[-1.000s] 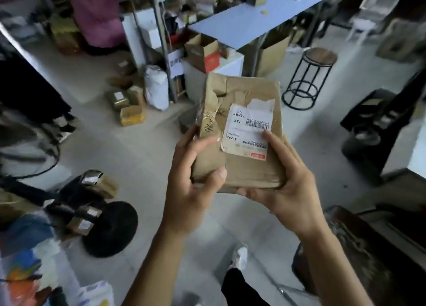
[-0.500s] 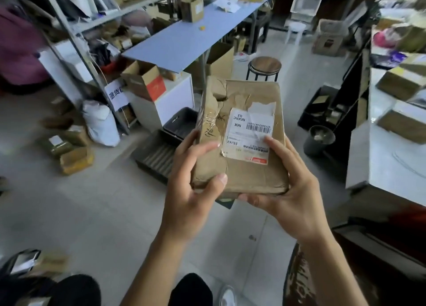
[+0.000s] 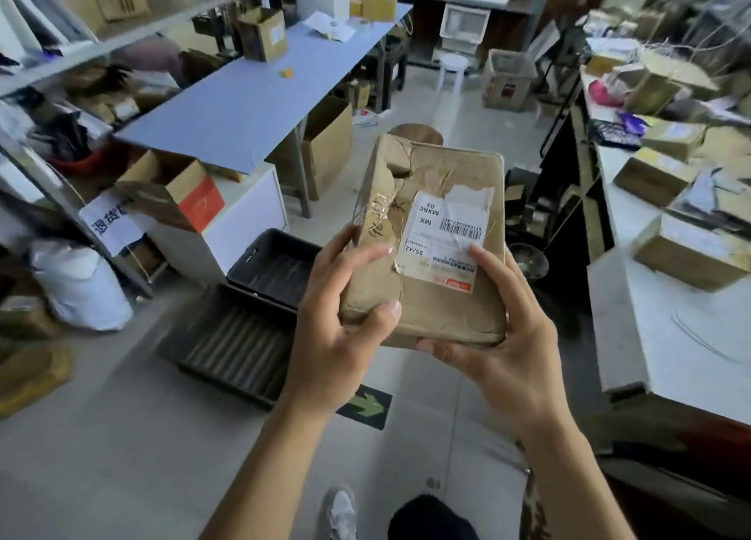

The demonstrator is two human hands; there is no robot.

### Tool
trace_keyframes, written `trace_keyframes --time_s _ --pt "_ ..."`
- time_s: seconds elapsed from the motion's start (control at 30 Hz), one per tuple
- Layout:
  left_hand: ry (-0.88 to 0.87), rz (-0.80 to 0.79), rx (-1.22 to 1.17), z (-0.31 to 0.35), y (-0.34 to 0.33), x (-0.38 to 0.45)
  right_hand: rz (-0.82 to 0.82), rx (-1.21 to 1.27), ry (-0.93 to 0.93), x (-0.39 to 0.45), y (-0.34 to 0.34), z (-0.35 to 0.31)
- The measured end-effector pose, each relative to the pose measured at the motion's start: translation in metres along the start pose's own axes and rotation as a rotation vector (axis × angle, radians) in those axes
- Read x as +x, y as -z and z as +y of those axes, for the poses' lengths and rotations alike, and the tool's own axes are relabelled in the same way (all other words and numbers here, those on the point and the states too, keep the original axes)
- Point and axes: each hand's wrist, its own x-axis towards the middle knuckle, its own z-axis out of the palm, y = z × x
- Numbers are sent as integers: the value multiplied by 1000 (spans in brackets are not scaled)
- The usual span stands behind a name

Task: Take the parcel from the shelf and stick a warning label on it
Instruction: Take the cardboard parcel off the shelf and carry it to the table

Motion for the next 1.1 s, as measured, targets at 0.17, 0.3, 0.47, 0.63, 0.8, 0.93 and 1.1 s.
trace_keyframes --time_s 0.17,0.3,0.47,0.63,0.8,0.93,1.1 --pt "14 -55 2 -34 -12 76 47 -30 -39 65 -3 32" --pt "63 -110 -22 -72 -39 139 86 -43 -83 120 6 74" --pt "74 -119 -11 -116 -83 233 111 -38 -94 211 29 133" --pt "71 -74 9 -147 -117 322 56 -27 -94 308 48 176" --pt "115 15 21 -190 -131 409 -78 2 -96 419 49 223" --pt "140 66 71 -233 -130 484 -161 -2 -91 508 30 263" --pt "124 87 66 -296 -115 586 -237 -104 -102 626 -1 300"
